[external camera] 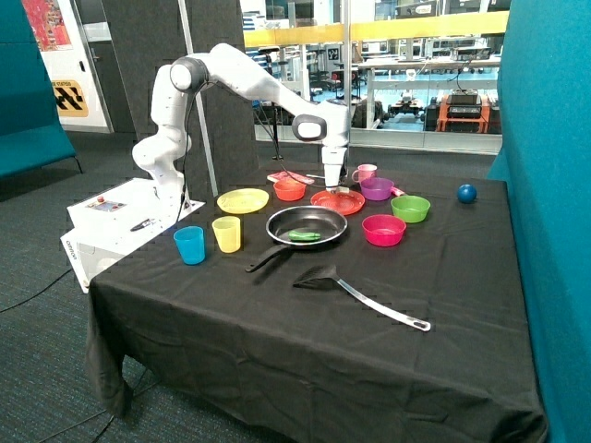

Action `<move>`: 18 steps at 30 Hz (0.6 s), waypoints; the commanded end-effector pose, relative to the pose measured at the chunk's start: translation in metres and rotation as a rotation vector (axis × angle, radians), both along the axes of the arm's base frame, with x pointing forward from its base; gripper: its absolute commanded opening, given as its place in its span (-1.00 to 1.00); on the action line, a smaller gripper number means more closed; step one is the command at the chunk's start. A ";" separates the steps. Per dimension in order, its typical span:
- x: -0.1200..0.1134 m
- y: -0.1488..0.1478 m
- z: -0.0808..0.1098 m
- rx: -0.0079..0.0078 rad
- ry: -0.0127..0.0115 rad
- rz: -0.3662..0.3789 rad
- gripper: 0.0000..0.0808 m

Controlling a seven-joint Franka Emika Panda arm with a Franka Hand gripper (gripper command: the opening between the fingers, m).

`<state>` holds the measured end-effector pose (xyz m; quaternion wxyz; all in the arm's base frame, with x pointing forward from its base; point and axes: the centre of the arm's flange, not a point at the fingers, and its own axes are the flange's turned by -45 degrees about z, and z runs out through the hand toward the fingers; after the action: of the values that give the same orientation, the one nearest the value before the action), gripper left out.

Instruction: Serve the vegetables in different plates

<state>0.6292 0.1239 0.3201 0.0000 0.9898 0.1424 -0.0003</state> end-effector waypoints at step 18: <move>-0.007 -0.011 0.001 0.0001 -0.0005 0.011 1.00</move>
<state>0.6290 0.1159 0.3170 0.0021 0.9901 0.1400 -0.0042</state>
